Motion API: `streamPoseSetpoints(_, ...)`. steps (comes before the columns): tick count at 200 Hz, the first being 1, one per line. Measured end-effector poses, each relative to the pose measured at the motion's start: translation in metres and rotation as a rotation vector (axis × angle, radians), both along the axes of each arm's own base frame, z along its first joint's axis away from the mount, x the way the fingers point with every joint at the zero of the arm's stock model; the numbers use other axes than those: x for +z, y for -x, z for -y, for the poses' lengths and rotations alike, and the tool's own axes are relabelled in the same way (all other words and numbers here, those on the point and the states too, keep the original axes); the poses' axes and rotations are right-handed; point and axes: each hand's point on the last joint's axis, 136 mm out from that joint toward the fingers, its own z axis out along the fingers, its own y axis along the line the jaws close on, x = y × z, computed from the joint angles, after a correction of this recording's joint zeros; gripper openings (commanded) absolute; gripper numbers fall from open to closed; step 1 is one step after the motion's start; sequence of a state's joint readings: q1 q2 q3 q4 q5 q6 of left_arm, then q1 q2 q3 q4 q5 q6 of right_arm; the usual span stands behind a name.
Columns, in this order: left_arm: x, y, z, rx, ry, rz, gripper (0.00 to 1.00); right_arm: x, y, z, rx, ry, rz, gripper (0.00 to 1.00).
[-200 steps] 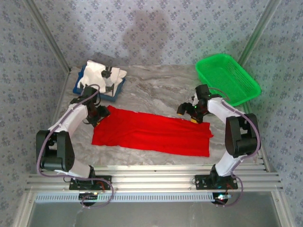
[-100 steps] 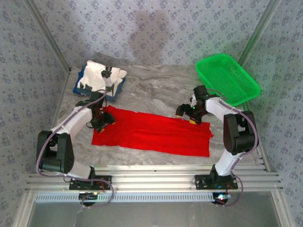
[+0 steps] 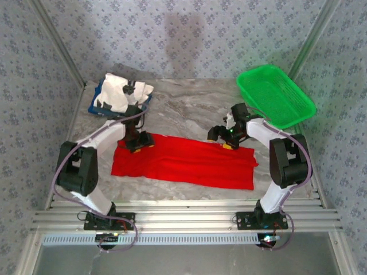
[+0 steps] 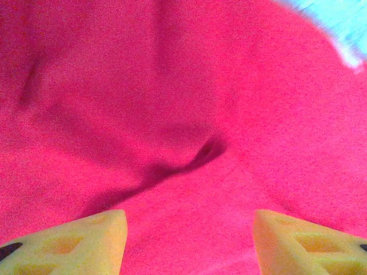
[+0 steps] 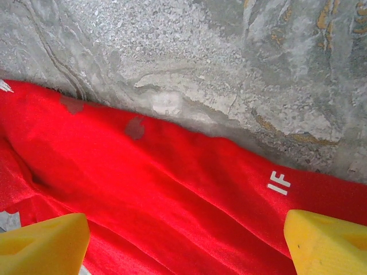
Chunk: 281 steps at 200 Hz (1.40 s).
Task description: Fold and stack the t-shirts
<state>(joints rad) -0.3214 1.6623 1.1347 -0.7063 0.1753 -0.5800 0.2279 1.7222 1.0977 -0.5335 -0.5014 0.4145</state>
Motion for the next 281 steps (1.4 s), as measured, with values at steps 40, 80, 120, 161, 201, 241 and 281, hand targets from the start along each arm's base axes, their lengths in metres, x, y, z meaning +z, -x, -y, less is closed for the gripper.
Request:
streamPoseSetpoints(40,-0.013,-0.036,0.017,-0.083,0.017,0.034,0.55,0.001,0.0,-0.001,0.009,-0.004,0.004,0.9)
streamPoseSetpoints(80,-0.028,-0.035,0.026,-0.138,0.039,0.01,0.53,0.0,0.003,-0.001,0.013,-0.006,0.003,0.9)
streamPoseSetpoints(120,-0.032,-0.022,0.038,-0.186,0.068,0.003,0.53,0.0,0.003,-0.001,0.013,-0.006,0.004,0.9)
streamPoseSetpoints(161,-0.039,0.0,0.032,-0.19,0.065,-0.034,0.52,0.0,0.003,-0.001,0.013,-0.006,0.005,0.9)
streamPoseSetpoints(201,-0.03,0.0,0.03,-0.19,0.062,-0.008,0.54,-0.002,0.003,-0.001,0.013,-0.005,0.0,0.9)
streamPoseSetpoints(241,-0.014,0.004,0.022,-0.185,0.039,0.044,0.57,-0.002,0.003,0.0,0.012,-0.005,0.0,0.9)
streamPoseSetpoints(281,0.001,0.003,0.022,-0.199,0.031,0.099,0.45,-0.002,0.003,0.0,0.012,-0.005,0.0,0.9)
